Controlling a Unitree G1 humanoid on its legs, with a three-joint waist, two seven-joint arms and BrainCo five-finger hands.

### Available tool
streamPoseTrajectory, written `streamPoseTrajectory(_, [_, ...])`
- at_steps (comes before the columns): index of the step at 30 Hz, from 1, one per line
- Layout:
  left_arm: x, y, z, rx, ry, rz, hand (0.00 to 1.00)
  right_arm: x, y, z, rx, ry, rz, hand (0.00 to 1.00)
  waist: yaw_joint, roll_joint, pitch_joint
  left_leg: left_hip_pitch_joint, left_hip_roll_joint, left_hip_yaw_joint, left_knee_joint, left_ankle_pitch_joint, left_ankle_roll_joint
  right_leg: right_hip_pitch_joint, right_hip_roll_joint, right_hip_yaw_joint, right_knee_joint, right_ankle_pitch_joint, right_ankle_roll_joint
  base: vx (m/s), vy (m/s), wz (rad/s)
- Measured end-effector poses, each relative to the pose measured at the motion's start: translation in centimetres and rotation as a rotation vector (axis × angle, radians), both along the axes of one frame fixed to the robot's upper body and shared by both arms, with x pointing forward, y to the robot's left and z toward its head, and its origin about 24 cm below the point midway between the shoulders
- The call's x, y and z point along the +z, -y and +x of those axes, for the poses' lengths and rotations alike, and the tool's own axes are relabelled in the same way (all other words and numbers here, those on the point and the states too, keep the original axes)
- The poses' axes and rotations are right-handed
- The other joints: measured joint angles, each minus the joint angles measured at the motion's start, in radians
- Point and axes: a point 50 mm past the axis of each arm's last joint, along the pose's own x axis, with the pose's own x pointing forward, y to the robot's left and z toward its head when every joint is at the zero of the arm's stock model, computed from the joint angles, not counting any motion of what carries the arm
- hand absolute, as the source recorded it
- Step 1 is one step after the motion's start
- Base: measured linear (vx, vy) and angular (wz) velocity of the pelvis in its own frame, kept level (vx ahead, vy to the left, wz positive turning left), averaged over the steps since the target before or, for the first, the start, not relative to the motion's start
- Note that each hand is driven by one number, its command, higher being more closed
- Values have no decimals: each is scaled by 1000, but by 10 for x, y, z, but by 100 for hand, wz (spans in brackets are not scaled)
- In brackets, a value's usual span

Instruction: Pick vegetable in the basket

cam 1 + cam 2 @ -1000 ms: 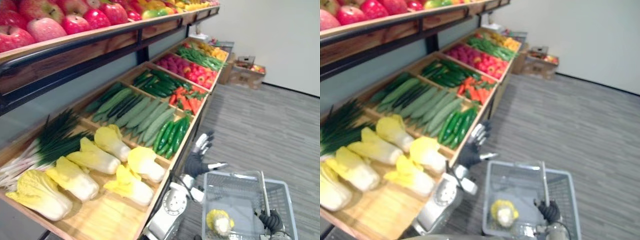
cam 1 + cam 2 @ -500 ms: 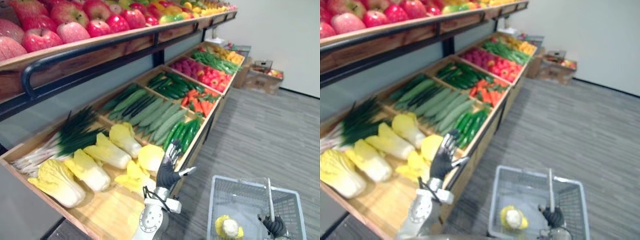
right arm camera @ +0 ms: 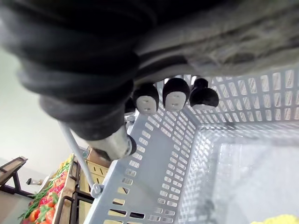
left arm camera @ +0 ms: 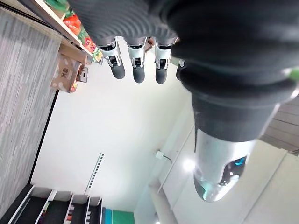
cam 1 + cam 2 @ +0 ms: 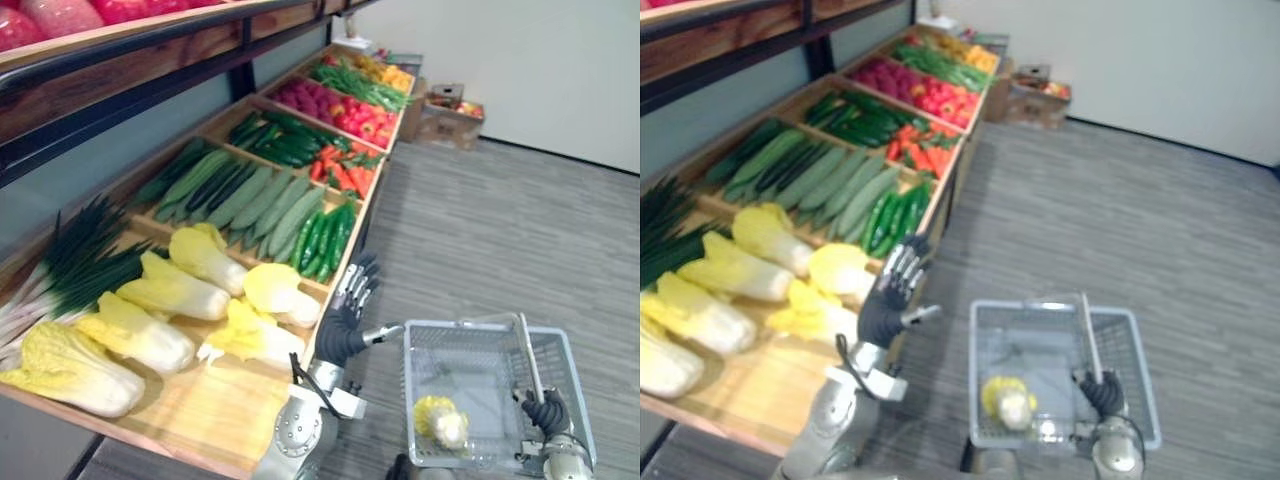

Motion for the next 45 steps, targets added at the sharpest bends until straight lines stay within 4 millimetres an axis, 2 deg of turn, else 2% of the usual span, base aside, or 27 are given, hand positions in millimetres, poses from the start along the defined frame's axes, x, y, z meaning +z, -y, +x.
streamPoseTrajectory(1, [2, -8, 4, 29, 13, 8, 0, -3, 1, 4, 0, -13, 1, 100, -21, -18, 2, 8, -29, 20, -50, 51, -2, -21, -65, -14, 202, -98, -74, -40, -41, -10])
streamPoseTrajectory(2, [2, -12, 4, 49, 13, 10, 0, -4, 2, 4, 0, -23, 1, 100, -27, -32, -4, 12, -53, 19, -75, 69, 1, -11, -108, -8, 269, -115, -65, 2, -79, 10])
streamPoseTrajectory(3, [0, -22, 6, 92, 7, 15, 0, -9, 4, 1, -3, -50, 1, 100, -26, -61, -19, 6, -88, 25, -75, 86, 4, 32, -173, 3, 262, -100, -33, 27, -133, -39])
streamPoseTrajectory(4, [-3, -31, 7, 138, -10, 21, 0, -10, 6, 6, 17, -70, -10, 100, -1, -48, -19, -23, -77, 17, -60, 90, 4, 32, -122, -6, 190, -117, -16, 9, -148, -65])
streamPoseTrajectory(5, [-4, -32, 7, 147, -16, 22, 0, -10, 7, 7, 25, -74, -16, 100, 5, -26, -30, -34, -66, 7, -75, 100, 12, 33, -93, -3, 136, -111, -5, -22, -154, -100])
streamPoseTrajectory(6, [-1, -34, 9, 157, -3, 18, 0, -8, 6, 11, 42, -66, -30, 100, 17, 4, -47, -47, -58, -15, -126, 144, 12, 56, -49, 30, 1, -114, 0, -41, -147, -87])
streamPoseTrajectory(7, [1, -35, 11, 166, 10, 7, 0, -7, 6, 13, 52, -63, -38, 100, 24, 16, -52, -55, -49, -12, -145, 169, 3, 76, -27, 51, -89, -123, 8, -51, -208, -114])
streamPoseTrajectory(8, [3, -38, 13, 182, 19, -8, 0, -4, 4, 19, 66, -51, -45, 100, 23, -1, -44, -82, -47, 1, -112, 172, 0, 83, -23, 48, -180, -143, 24, -84, -237, -90])
streamPoseTrajectory(10, [0, -40, 14, 190, 5, -2, 0, -4, 4, 20, 66, -50, -46, 100, 20, -10, -38, -101, -34, 2, -64, 171, -1, 101, -10, 50, -244, -149, 31, -96, -177, -67])
streamPoseTrajectory(11, [-5, -42, 14, 201, -13, 5, 0, -4, 4, 19, 69, -52, -46, 100, 17, -9, -31, -110, -3, 1, -10, 166, -8, 132, 16, 50, -307, -148, 30, -133, -184, -61])
streamPoseTrajectory(12, [-8, -44, 13, 208, -32, 2, 0, -6, 3, 17, 74, -60, -45, 100, 0, 8, -18, -113, 43, -9, 46, 161, -15, 167, 48, 51, -341, -129, 20, -134, -164, -50])
streamPoseTrajectory(14, [-14, -48, 8, 218, -63, 2, 0, -11, 2, 7, 76, -91, -41, 100, -20, 17, -11, -109, 88, -55, 96, 161, -14, 207, 100, 62, -382, -123, 2, -156, -138, -25])
streamPoseTrajectory(17, [-22, -50, 1, 226, -101, -3, 0, -12, 7, -1, 62, -109, -53, 100, -30, 30, -5, -96, 109, -91, 96, 174, -4, 235, 127, 58, -417, -128, -13, -126, -103, -20])
streamPoseTrajectory(19, [-25, -49, -2, 211, -124, -40, 0, -11, 16, -8, 41, -125, -74, 100, -30, 33, 5, -108, 78, -203, 106, 206, -11, 244, 122, 75, -425, -119, -25, -76, -13, -12])
streamPoseTrajectory(21, [-24, -49, -8, 214, -125, -55, 0, -7, 26, -9, 15, -117, -105, 100, -28, 62, 4, -112, 5, -386, 100, 211, -22, 240, 107, 100, -429, -116, -26, -86, 69, -25])
streamPoseTrajectory(25, [-19, -50, -14, 201, -102, -63, 0, -7, 28, -13, 8, -124, -108, 100, -28, 77, 3, -68, -50, -416, -16, 206, -24, 240, 80, 112, -482, -101, -15, -15, 144, -14])
streamPoseTrajectory(27, [-19, -49, -14, 196, -101, -63, 0, -8, 31, -17, 3, -133, -114, 100, -28, 87, -4, -38, -72, -419, -105, 177, -20, 238, 74, 112, -526, -43, 8, 6, 148, 0])
streamPoseTrajectory(28, [-19, -49, -15, 196, -103, -64, 0, -7, 34, -19, -10, -135, -120, 100, -27, 105, -13, -25, -75, -420, -168, 141, -28, 231, 75, 111, -563, 8, 20, 14, 244, -7])
streamPoseTrajectory(29, [-20, -49, -15, 196, -108, -62, 0, -7, 34, -18, -20, -130, -114, 100, -27, 108, -17, -23, -89, -414, -206, 142, -58, 228, 63, 113, -599, 44, 27, 19, 225, -11])
streamPoseTrajectory(30, [-20, -49, -16, 194, -108, -59, 0, -7, 33, -18, -21, -127, -112, 100, -27, 107, -18, -26, -101, -412, -212, 145, -56, 231, 52, 113, -618, 61, 28, 33, 195, -9])
streamPoseTrajectory(32, [-20, -48, -16, 184, -107, -53, 0, -8, 32, -21, -38, -125, -104, 100, -30, 85, -9, -30, -136, -411, -215, 145, -56, 250, 17, 114, -662, 99, 63, 44, 151, 2])
streamPoseTrajectory(35, [-20, -45, -17, 165, -111, -53, 0, -11, 27, -20, -43, -124, -93, 100, -24, 63, -12, -24, -156, -387, -216, 136, -43, 246, 1, 137, -668, 111, 80, 46, 110, -12])
streamPoseTrajectory(38, [-20, -43, -17, 159, -112, -56, 0, -15, 24, -15, -36, -127, -81, 100, -18, 44, -9, -16, -158, -359, -193, 111, -37, 235, 1, 172, -651, 111, 79, 22, 81, -37])
streamPoseTrajectory(40, [-20, -40, -17, 145, -109, -57, 0, -16, 24, -12, -40, -128, -83, 100, -1, 40, -7, -14, -151, -328, -157, 75, -36, 181, 10, 212, -550, 71, 72, -28, 69, -62])
streamPoseTrajectory(42, [-19, -39, -16, 139, -105, -52, 0, -14, 24, -5, -37, -111, -84, 100, -1, 41, 9, -4, -136, -303, -125, 29, -34, 64, 16, 184, -296, 35, 39, -86, 38, -54])
streamPoseTrajectory(44, [-20, -42, -15, 138, -104, -30, 0, -15, 23, -6, -37, -114, -82, 100, -10, 32, 23, 26, -137, -306, -118, 18, -28, 26, -1, 154, -176, 34, 38, -33, 12, -12])
streamPoseTrajectory(45, [-21, -45, -16, 149, -111, -17, 0, -17, 22, -8, -35, -123, -81, 100, -15, 37, 29, 42, -131, -306, -120, 19, -21, 22, -22, 124, -155, 26, 30, 20, -8, 10])
